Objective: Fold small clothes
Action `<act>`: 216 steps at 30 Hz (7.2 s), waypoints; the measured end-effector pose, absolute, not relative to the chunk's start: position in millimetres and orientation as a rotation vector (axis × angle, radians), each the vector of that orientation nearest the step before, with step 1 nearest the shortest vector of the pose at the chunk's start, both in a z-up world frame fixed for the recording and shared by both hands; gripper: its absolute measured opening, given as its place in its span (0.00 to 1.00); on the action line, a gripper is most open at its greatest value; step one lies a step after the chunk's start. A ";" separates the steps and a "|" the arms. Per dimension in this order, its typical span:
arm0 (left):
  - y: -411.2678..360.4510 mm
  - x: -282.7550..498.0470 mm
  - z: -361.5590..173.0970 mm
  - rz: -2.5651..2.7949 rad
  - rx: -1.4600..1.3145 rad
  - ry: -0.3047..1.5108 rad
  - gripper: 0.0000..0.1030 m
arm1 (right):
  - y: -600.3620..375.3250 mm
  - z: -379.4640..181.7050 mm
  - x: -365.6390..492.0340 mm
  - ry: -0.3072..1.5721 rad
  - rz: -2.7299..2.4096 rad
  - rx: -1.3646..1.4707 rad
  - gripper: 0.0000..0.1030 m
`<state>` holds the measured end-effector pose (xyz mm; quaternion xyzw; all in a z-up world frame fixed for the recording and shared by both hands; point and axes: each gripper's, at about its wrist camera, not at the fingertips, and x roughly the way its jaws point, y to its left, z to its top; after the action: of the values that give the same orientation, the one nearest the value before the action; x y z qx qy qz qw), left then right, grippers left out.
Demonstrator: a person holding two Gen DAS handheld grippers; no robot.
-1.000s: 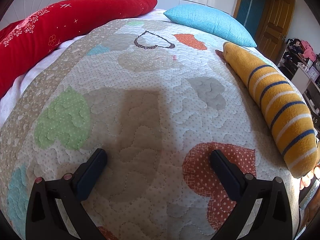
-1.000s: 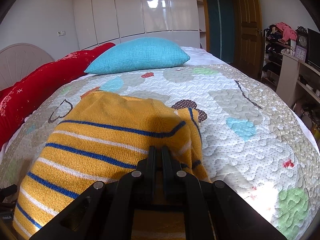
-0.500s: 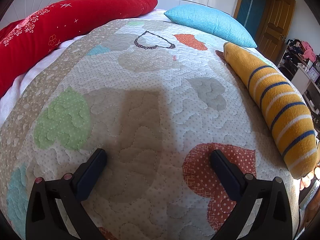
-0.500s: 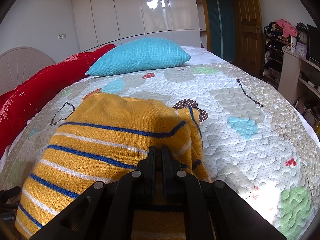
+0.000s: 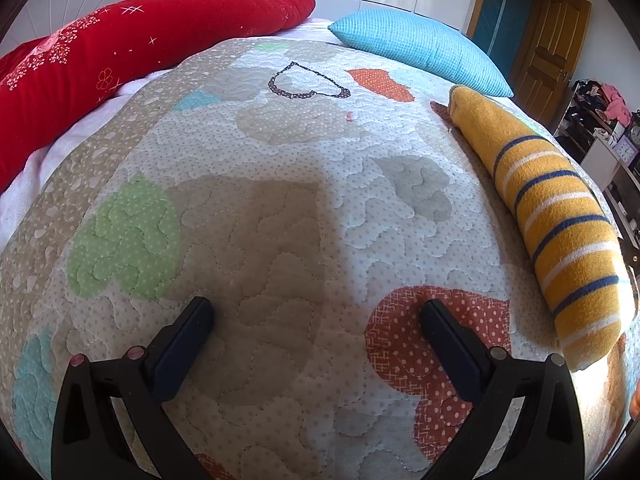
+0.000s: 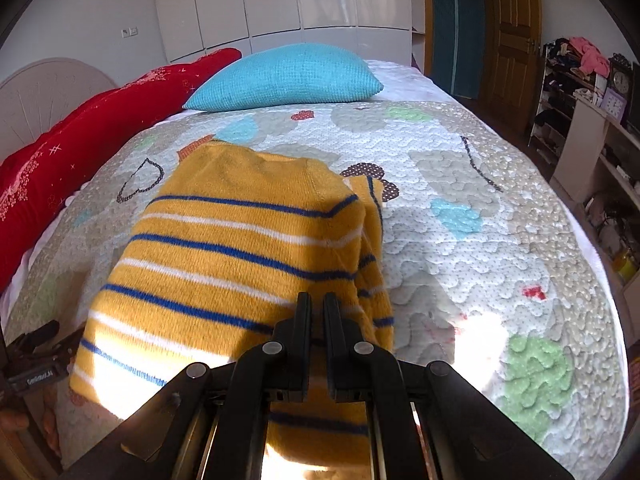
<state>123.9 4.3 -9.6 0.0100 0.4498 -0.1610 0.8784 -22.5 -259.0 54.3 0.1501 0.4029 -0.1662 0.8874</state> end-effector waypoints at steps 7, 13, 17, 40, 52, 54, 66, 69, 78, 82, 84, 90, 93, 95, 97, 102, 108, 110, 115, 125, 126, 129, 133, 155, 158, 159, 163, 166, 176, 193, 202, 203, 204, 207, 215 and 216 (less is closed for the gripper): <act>4.4 123.5 -8.9 -0.335 0.021 0.938 1.00 | -200.0 94.0 10.4 0.716 -0.311 0.104 0.55; 4.2 123.4 -8.6 -0.335 0.019 0.938 1.00 | -168.7 50.0 83.8 0.833 -0.204 0.168 0.56; 4.2 122.7 -7.6 -0.336 0.015 0.936 1.00 | -151.5 47.1 99.1 0.881 -0.205 0.037 0.64; 3.9 121.5 -7.9 -0.336 0.012 0.934 1.00 | -261.6 48.3 99.6 0.914 -0.402 0.215 0.49; 3.9 121.3 -8.8 -0.330 0.022 0.934 1.00 | -298.9 65.0 -32.1 0.749 -0.455 0.479 0.57; 3.6 121.4 -9.1 -0.328 0.026 0.934 1.00 | -289.8 64.4 -46.2 0.729 -0.437 0.470 0.57; 1.8 121.4 -9.8 -0.319 0.045 0.935 1.00 | -285.0 33.3 -75.1 0.774 -0.466 0.524 0.65; 1.7 121.3 -10.0 -0.319 0.046 0.935 1.00 | -268.4 60.8 -75.6 0.695 -0.460 0.441 0.65; 2.0 120.9 -9.5 -0.320 0.043 0.935 1.00 | -204.8 65.3 -8.9 0.690 -0.289 0.333 0.65; 2.9 121.0 -9.2 -0.323 0.038 0.934 1.00 | -200.0 47.3 -6.2 0.718 -0.295 0.339 0.65; 2.7 120.9 -9.3 -0.323 0.037 0.934 1.00 | -198.1 46.0 -13.2 0.732 -0.287 0.323 0.65; 2.7 120.8 -9.4 -0.323 0.037 0.934 1.00 | -197.3 37.4 -49.9 0.781 -0.286 0.270 0.69; 2.7 120.7 -9.5 -0.322 0.038 0.934 1.00 | -207.6 45.9 -79.5 0.730 -0.312 0.312 0.69; 2.5 120.5 -9.5 -0.321 0.039 0.934 1.00 | -218.2 47.4 -93.5 0.726 -0.349 0.337 0.70; 2.9 120.6 -9.6 -0.320 0.041 0.934 1.00 | -230.4 41.6 -101.7 0.756 -0.394 0.360 0.71; 1.7 120.6 -10.1 -0.316 0.047 0.936 1.00 | -254.0 9.1 -107.2 0.875 -0.423 0.437 0.80; 0.0 120.8 -10.4 -0.310 0.055 0.937 1.00 | -240.6 3.3 -97.0 0.914 -0.401 0.382 1.00; -0.1 120.6 -10.4 -0.311 0.056 0.938 1.00 | -236.8 2.6 -94.2 0.932 -0.421 0.357 1.00; -1.9 123.3 -11.4 -0.306 0.068 0.954 1.00 | -239.5 4.0 -97.7 0.927 -0.439 0.412 1.00; -7.9 131.2 -12.6 -0.291 0.094 0.981 1.00 | -229.7 2.8 -101.0 0.889 -0.454 0.348 1.00; -7.2 130.8 -12.4 -0.293 0.091 0.981 1.00 | -227.3 3.1 -101.1 0.887 -0.462 0.332 1.00; -7.3 121.1 -9.2 -0.280 0.093 0.958 1.00 | -221.7 4.2 -102.3 0.875 -0.478 0.291 1.00; -21.5 91.4 3.8 -0.314 0.113 0.933 1.00 | -219.6 7.1 -116.0 0.804 -0.491 0.319 1.00; -78.9 3.9 -5.8 -0.393 0.180 0.805 1.00 | -210.3 3.8 -124.6 0.780 -0.584 0.324 1.00; -78.9 1.3 -5.0 -0.384 0.181 0.791 1.00 | -208.2 3.8 -124.1 0.784 -0.596 0.309 1.00; -78.3 1.5 -4.9 -0.386 0.176 0.793 1.00 | -208.0 3.7 -124.1 0.784 -0.598 0.308 1.00; -76.3 3.1 -5.6 -0.396 0.160 0.800 1.00 | -206.9 3.5 -123.1 0.785 -0.606 0.302 1.00; -75.2 3.3 -5.6 -0.401 0.155 0.800 1.00 | -204.2 3.6 -121.5 0.788 -0.618 0.286 1.00; -71.4 4.7 -5.2 -0.419 0.131 0.809 1.00 | -200.0 2.7 -117.1 0.809 -0.645 0.259 1.00; -71.0 4.4 -5.2 -0.426 0.129 0.810 1.00 | -199.1 3.0 -118.0 0.808 -0.654 0.257 1.00; -70.3 4.5 -4.9 -0.426 0.129 0.809 1.00 | -197.4 3.2 -118.0 0.805 -0.657 0.251 1.00; -70.3 4.5 -4.8 -0.426 0.129 0.809 1.00 | -197.4 3.2 -118.1 0.804 -0.657 0.251 1.00; -70.3 4.5 -4.8 -0.426 0.129 0.809 1.00 | -197.5 3.2 -118.1 0.804 -0.657 0.251 1.00; -70.4 4.4 -4.8 -0.427 0.128 0.809 1.00 | -197.5 3.5 -118.1 0.804 -0.658 0.249 1.00; -70.3 4.3 -4.7 -0.426 0.128 0.809 1.00 | -198.0 3.2 -118.0 0.804 -0.658 0.249 1.00; -70.4 4.2 -4.7 -0.426 0.129 0.809 1.00 | -198.0 3.2 -118.0 0.804 -0.658 0.248 1.00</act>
<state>4.2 -70.4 -4.7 0.0621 0.3904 -0.2054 0.8953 -118.0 -198.0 3.2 0.1184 0.3830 -0.3135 0.8608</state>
